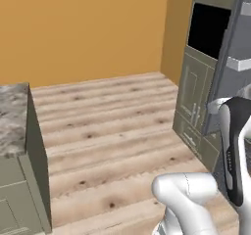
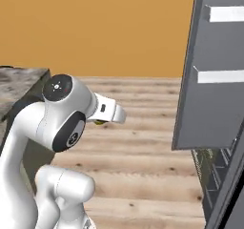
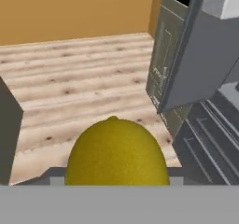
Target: Grab the lemons from the fridge, place them in the blender, close the lid, and turn on the blender to create a marinade.
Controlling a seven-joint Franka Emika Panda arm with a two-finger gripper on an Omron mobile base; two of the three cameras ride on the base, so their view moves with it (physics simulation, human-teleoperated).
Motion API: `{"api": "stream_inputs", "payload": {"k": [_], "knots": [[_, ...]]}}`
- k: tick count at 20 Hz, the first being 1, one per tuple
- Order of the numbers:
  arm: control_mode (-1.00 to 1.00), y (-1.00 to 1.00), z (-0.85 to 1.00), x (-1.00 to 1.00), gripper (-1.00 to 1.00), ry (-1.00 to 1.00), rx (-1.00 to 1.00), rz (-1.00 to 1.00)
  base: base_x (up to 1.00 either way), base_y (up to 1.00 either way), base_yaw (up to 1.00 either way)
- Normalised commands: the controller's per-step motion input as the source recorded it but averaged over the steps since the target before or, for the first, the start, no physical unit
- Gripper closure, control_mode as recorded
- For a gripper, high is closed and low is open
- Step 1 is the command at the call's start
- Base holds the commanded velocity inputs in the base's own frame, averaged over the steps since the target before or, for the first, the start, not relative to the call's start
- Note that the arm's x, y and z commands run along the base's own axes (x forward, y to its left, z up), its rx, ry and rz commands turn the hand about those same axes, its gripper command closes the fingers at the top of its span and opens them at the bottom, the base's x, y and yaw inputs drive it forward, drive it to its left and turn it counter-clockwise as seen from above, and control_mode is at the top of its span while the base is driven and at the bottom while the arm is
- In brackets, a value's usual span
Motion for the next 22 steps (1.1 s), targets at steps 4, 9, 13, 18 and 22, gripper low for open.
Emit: {"api": "stream_inputs", "payload": {"k": [4,9,13,18,22], "knots": [[1.0,0.0,0.0,0.0,1.0,0.0,0.0,0.0,-0.15,0.66,0.94],[1.0,0.0,0.0,0.0,1.0,0.0,0.0,0.0,-0.06,1.0,0.68],[1.0,0.0,0.0,0.0,1.0,0.0,0.0,0.0,0.0,1.0,0.46],[1.0,0.0,0.0,0.0,1.0,0.0,0.0,0.0,0.16,1.0,0.31],[1.0,0.0,0.0,0.0,1.0,0.0,0.0,0.0,0.5,1.0,0.14]]}}
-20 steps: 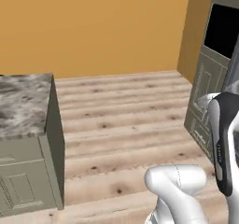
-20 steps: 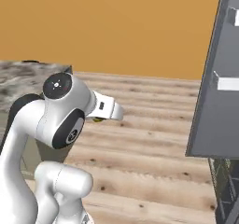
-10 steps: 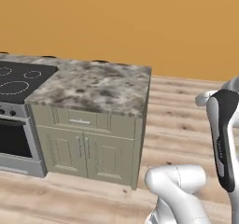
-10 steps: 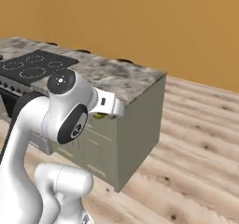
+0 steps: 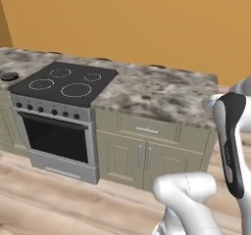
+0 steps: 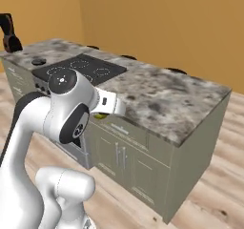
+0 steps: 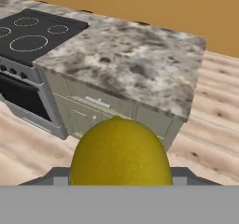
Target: Grab the lemons from the fridge, place them in the blender, close the lid, and turn on the blender to create a marinade.
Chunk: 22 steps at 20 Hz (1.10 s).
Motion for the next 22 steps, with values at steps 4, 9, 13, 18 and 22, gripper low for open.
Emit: {"api": "stream_inputs", "payload": {"k": [4,9,13,18,22], "knots": [[1.0,0.0,0.0,0.0,1.0,0.0,0.0,0.0,0.74,1.0,0.05],[1.0,0.0,0.0,0.0,1.0,0.0,0.0,0.0,0.9,1.0,0.0],[1.0,0.0,0.0,0.0,1.0,0.0,0.0,0.0,0.81,1.0,0.0],[1.0,0.0,0.0,0.0,1.0,0.0,0.0,0.0,0.82,1.0,0.0],[1.0,0.0,0.0,0.0,1.0,0.0,0.0,0.0,0.82,1.0,0.0]]}}
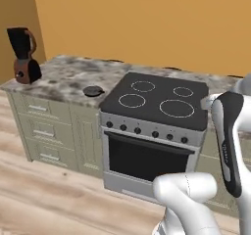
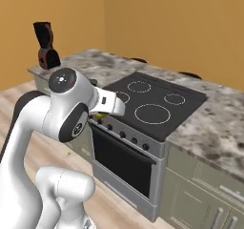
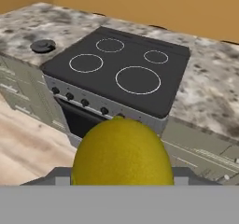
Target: Grab the lemons from the fridge, place them in the blender, close the lid, and turn on the blender to create a marinade.
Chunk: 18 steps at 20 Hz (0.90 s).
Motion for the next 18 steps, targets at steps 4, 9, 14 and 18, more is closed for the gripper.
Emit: {"api": "stream_inputs", "payload": {"k": [4,9,14,18], "knots": [[1.0,0.0,0.0,0.0,1.0,0.0,0.0,0.0,0.83,1.0,0.0],[1.0,0.0,0.0,0.0,1.0,0.0,0.0,0.0,0.8,1.0,-0.05],[1.0,0.0,0.0,0.0,1.0,0.0,0.0,0.0,0.88,1.0,-0.14],[1.0,0.0,0.0,0.0,1.0,0.0,0.0,0.0,0.89,1.0,-0.33]]}}
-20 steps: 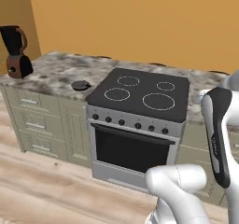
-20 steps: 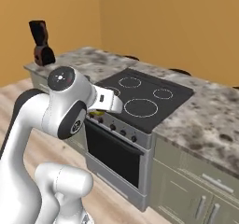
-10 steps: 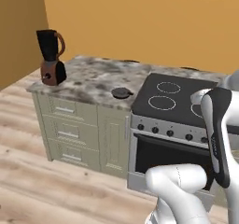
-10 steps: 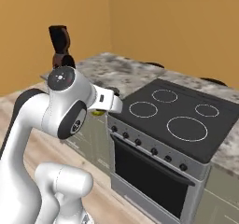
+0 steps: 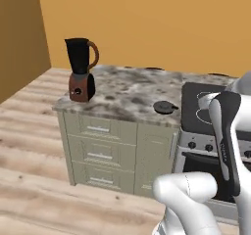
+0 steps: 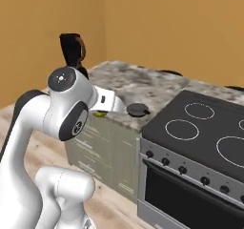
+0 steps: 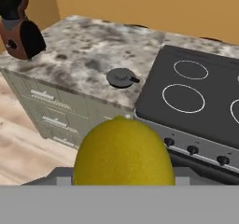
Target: Grab the lemons from the fridge, place them in the blender, close the lid, and turn on the blender to create a marinade.
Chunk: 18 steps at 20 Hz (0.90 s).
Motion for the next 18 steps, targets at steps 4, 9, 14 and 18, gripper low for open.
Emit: {"api": "stream_inputs", "payload": {"k": [4,9,14,18], "knots": [[1.0,0.0,0.0,0.0,1.0,0.0,0.0,0.0,0.69,1.0,-0.49],[1.0,0.0,0.0,0.0,1.0,0.0,0.0,0.0,0.57,1.0,-0.48],[1.0,0.0,0.0,0.0,1.0,0.0,0.0,0.0,0.41,0.87,-0.29],[1.0,0.0,0.0,0.0,1.0,0.0,0.0,0.0,0.23,0.11,-0.03]]}}
